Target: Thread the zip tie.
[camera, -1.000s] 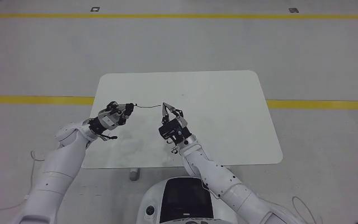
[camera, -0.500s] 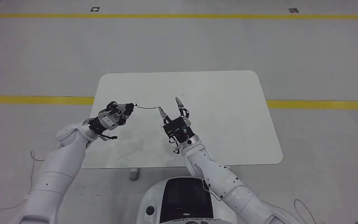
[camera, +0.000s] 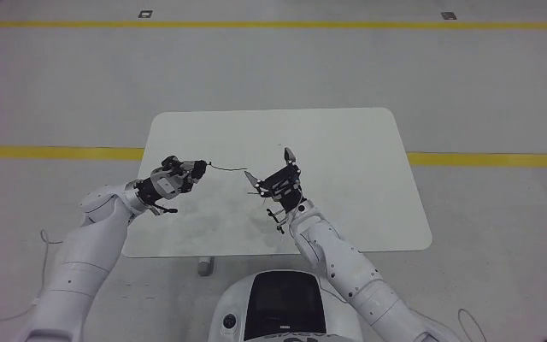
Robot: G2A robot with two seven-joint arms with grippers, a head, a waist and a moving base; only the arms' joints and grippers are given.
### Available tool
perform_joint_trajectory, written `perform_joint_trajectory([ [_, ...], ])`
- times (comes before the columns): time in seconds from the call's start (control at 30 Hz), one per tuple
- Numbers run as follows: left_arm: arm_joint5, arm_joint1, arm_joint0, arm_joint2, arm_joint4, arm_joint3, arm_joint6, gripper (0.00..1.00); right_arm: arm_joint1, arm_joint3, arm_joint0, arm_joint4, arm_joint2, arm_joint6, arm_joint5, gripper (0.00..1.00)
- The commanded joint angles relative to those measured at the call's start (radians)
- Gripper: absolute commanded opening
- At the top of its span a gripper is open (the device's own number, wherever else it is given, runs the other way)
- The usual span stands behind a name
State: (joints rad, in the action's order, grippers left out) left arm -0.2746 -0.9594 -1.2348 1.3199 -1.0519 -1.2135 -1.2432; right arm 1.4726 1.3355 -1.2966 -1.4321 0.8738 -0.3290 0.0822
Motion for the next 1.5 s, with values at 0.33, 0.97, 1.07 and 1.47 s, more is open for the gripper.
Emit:
perform_joint_trajectory([
  [0.33,-0.065,-0.004,0.027,-0.015,-0.069,0.003,0.031,0.0,-0.003,0.037,-0.035,0.141,0.08,0.017,-0.036,1.0],
  [0.97,-0.062,-0.004,0.031,-0.015,-0.065,0.002,0.032,0.0,-0.005,0.043,-0.039,0.143,0.089,0.021,-0.046,1.0],
  [1.07,-0.062,-0.004,0.031,-0.015,-0.065,0.002,0.032,0.0,-0.005,0.043,-0.039,0.143,0.089,0.021,-0.046,1.0],
  [1.47,-0.062,-0.004,0.031,-0.015,-0.065,0.002,0.032,0.0,-0.005,0.043,-0.039,0.143,0.089,0.021,-0.046,1.0],
])
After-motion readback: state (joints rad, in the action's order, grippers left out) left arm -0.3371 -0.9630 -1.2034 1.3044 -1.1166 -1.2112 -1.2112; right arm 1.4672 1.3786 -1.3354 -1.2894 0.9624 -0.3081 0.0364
